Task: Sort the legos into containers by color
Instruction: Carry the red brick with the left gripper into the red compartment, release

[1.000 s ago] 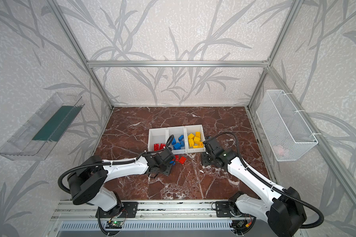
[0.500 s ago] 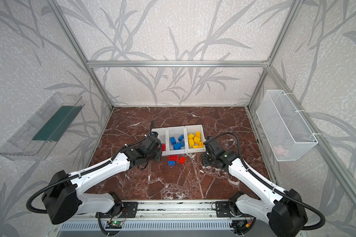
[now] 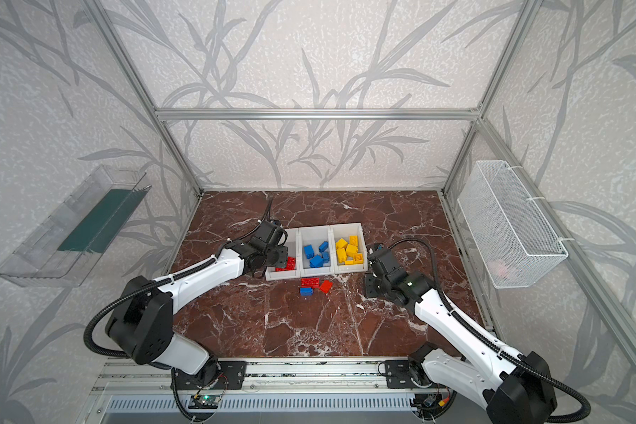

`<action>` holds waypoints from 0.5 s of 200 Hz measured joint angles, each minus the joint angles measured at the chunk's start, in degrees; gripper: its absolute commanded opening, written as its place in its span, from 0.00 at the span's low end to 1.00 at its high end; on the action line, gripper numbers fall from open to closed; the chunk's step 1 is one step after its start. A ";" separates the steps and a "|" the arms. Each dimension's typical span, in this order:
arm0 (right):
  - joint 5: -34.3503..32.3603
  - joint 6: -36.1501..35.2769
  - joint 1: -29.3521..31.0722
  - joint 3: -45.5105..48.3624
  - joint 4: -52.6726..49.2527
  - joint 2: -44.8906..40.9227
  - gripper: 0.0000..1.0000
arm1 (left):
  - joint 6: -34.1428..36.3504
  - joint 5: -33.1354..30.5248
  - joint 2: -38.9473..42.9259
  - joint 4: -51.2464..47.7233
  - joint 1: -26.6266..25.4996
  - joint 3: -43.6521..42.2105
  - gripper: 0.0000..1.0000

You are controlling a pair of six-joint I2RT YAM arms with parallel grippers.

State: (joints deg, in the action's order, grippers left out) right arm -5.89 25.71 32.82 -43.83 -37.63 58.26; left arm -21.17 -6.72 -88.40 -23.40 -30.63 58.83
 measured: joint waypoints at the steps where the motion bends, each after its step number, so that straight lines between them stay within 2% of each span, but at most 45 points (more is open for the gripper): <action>1: -0.02 0.00 0.00 0.00 -0.02 -0.02 0.57 | 0.00 0.02 0.00 0.02 0.02 0.00 0.59; 24: -0.20 0.11 0.00 0.00 -0.17 -0.33 0.57 | 0.04 0.44 0.00 0.31 0.07 0.00 0.65; 60: -0.07 0.24 0.00 0.00 -0.13 -0.31 0.57 | -0.39 0.42 1.18 0.63 0.33 -0.39 0.66; 100: 0.44 0.24 0.00 0.00 -0.09 -0.04 0.57 | -1.42 0.33 6.86 1.16 0.72 -4.00 0.68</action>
State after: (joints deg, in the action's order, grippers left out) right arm -5.45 25.96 32.82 -43.83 -37.71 58.22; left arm -22.59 -6.39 -81.54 -22.24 -29.91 54.83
